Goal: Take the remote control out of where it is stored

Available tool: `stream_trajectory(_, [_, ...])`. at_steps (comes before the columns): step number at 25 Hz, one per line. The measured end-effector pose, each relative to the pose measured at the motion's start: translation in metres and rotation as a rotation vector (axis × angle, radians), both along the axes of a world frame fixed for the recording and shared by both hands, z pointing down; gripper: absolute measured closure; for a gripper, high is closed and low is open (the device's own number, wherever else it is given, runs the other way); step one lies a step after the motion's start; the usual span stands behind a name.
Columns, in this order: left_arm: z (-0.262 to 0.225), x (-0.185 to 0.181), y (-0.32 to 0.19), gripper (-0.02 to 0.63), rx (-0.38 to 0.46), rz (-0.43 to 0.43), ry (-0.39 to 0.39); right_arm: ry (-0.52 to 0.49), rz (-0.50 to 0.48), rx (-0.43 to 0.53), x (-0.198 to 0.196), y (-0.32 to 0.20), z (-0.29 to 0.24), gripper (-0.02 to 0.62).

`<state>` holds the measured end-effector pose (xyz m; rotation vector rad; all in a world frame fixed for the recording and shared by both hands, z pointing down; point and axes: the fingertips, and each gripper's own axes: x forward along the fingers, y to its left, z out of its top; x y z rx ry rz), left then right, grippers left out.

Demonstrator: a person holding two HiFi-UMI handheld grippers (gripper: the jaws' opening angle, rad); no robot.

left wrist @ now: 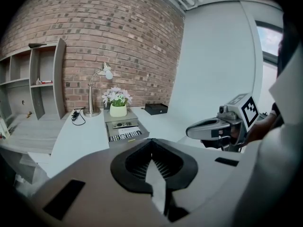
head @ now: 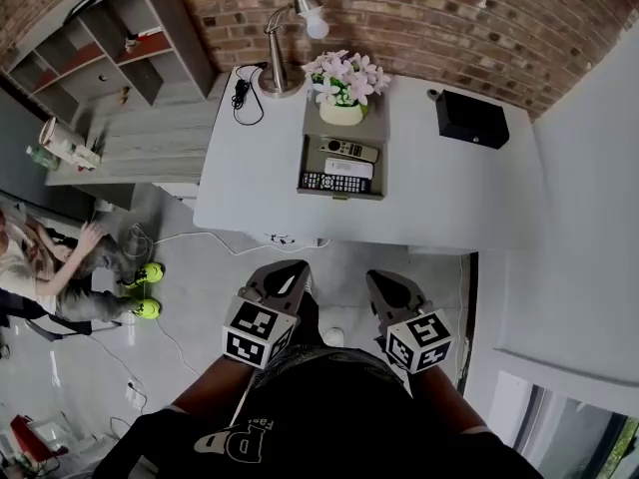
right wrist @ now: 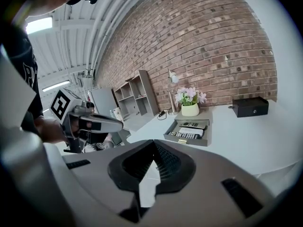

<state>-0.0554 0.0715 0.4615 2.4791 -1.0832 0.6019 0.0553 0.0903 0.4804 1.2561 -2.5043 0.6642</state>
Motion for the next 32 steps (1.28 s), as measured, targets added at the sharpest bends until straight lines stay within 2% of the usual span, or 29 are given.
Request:
stream_trajectory(5, [0.001, -0.013, -0.038, 0.598, 0.003, -0.001, -0.006, 0.025, -0.005, -0.028, -0.009, -0.035, 0.006, 0.589])
stream_trajectory(10, [0.010, -0.030, -0.074, 0.599, -0.027, 0.002, -0.016, 0.059, -0.011, -0.040, -0.022, -0.073, 0.010, 0.589])
stream_trajectory(18, [0.027, -0.056, -0.121, 0.600, -0.065, 0.023, -0.022, 0.141, -0.083, -0.085, -0.049, -0.126, 0.025, 0.589])
stream_trajectory(27, [0.036, -0.081, -0.169, 0.598, -0.068, 0.048, -0.021, 0.270, -0.059, -0.153, -0.042, -0.178, 0.058, 0.589])
stream_trajectory(29, [0.039, -0.084, -0.175, 0.599, -0.078, 0.051, -0.024, 0.325, -0.099, -0.148, -0.046, -0.188, 0.064, 0.589])
stream_trajectory(32, [0.046, -0.085, -0.180, 0.600, -0.099, 0.060, -0.029, 0.432, -0.214, -0.137, -0.060, -0.201, 0.075, 0.589])
